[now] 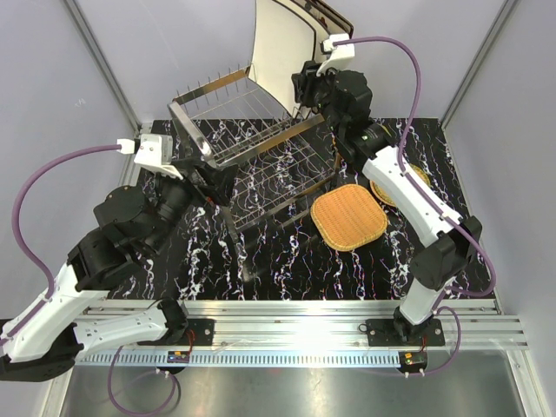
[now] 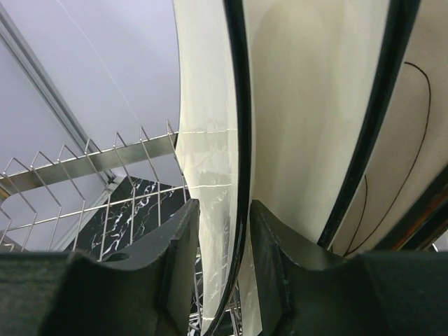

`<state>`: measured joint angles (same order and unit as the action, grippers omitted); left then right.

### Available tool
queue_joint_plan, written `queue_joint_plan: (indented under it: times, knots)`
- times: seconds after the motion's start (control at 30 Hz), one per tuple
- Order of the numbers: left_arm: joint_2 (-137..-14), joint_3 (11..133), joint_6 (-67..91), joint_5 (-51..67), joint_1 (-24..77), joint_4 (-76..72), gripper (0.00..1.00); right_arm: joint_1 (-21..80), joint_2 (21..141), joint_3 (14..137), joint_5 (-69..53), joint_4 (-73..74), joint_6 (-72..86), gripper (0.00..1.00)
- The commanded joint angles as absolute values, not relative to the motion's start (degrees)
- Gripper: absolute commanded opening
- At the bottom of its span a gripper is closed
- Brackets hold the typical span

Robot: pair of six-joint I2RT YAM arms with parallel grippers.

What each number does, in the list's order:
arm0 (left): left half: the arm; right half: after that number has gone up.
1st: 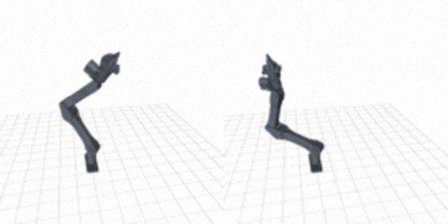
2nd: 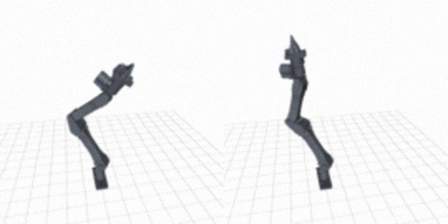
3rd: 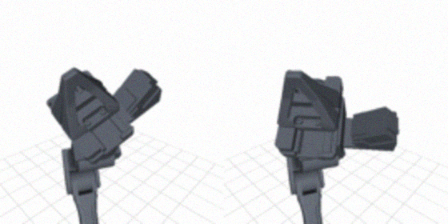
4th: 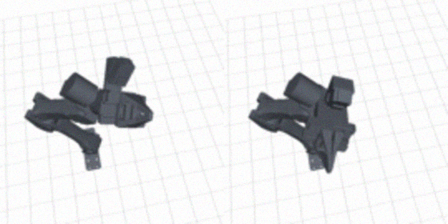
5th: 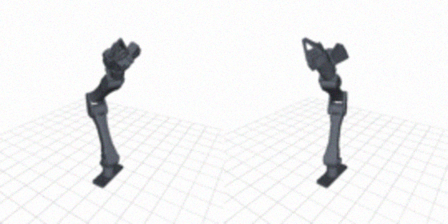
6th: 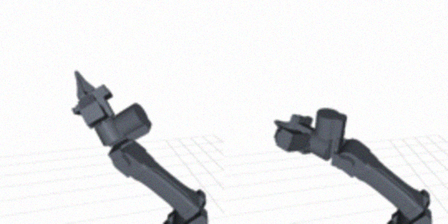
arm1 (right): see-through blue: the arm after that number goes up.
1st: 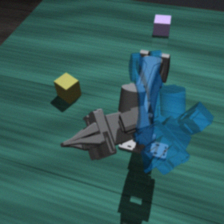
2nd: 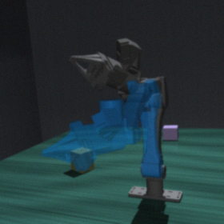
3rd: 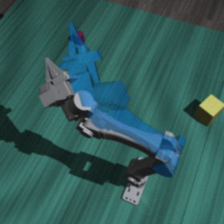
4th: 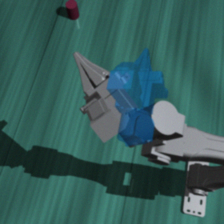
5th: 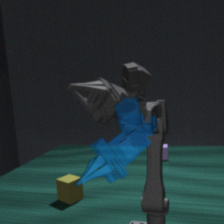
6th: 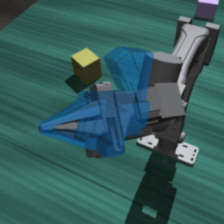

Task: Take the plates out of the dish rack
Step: Grab a plate with the right arm

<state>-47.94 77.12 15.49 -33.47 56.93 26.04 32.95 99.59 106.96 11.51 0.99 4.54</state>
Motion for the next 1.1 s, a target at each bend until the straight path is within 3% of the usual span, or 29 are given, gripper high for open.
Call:
queue_joint_plan:
  times: [0.0,0.23,0.7,1.07]
  knots:
    - [-46.9,76.6,16.6,-35.0,56.6,24.1,0.99,32.2,98.9,105.8,12.8,-6.0,2.3,0.41]
    - [-47.2,77.1,16.4,-35.1,56.6,24.3,0.99,32.2,98.5,104.4,12.0,-9.7,1.2,0.32]
    - [-47.7,77.7,16.3,-35.3,56.6,24.7,0.99,32.1,96.6,105.8,5.0,-15.2,0.3,0.0]
    - [-48.0,78.4,16.5,-35.3,56.6,24.9,0.99,32.2,98.3,115.7,3.3,-15.7,-6.5,0.0]
